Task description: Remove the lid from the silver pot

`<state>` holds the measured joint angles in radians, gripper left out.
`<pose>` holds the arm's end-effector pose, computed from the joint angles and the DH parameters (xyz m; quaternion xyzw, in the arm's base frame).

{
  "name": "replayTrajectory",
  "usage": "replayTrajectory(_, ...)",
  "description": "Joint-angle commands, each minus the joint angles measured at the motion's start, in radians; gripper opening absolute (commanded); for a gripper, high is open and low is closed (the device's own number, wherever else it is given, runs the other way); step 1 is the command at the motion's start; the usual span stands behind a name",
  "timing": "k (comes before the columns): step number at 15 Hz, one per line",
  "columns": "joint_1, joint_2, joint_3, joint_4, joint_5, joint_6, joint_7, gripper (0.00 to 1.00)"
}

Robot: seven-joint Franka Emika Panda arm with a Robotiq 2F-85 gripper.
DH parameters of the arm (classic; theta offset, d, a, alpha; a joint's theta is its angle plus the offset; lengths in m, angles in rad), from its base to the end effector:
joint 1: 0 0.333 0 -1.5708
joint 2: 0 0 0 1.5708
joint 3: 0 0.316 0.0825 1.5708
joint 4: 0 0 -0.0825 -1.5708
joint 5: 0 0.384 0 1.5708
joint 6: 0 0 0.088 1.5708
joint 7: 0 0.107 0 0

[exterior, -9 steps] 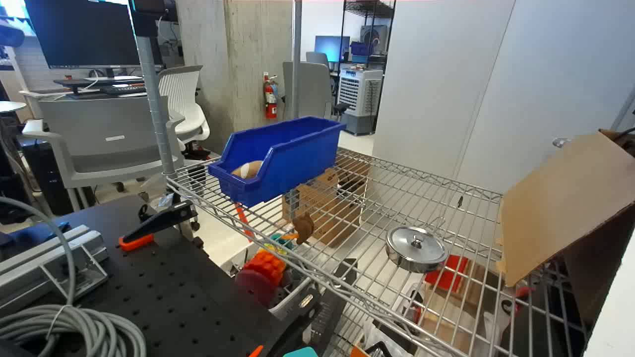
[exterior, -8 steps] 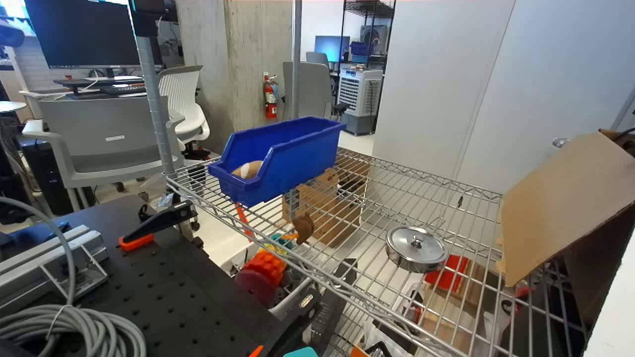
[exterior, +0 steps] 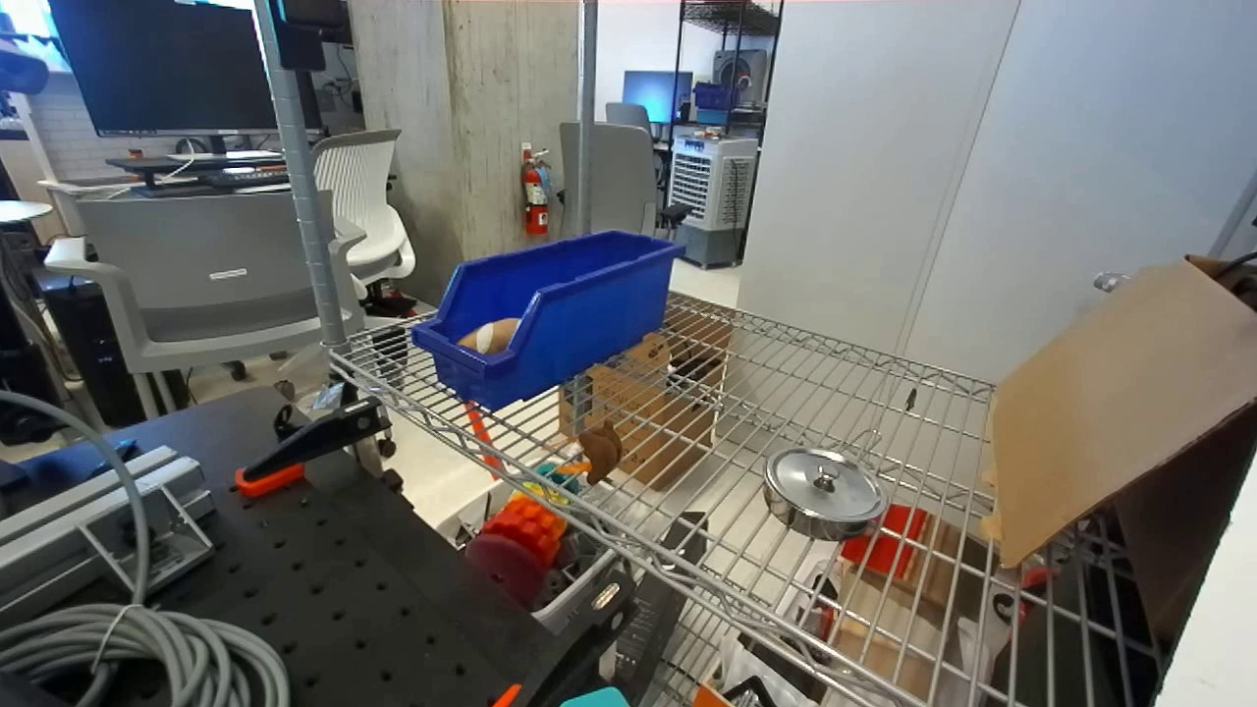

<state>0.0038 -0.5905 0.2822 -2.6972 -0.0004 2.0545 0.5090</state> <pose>0.3360 0.0927 0.3976 0.9870 -0.1362 -0.0043 0.0854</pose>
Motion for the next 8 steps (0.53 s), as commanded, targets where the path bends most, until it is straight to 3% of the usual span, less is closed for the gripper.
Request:
replayTrajectory(1, -0.059, 0.154, -0.073, 0.094, -0.056, 0.096, -0.049, 1.0)
replayTrajectory(8, -0.134, 0.526, -0.218, 0.319, -0.122, 0.29, -0.137, 1.0)
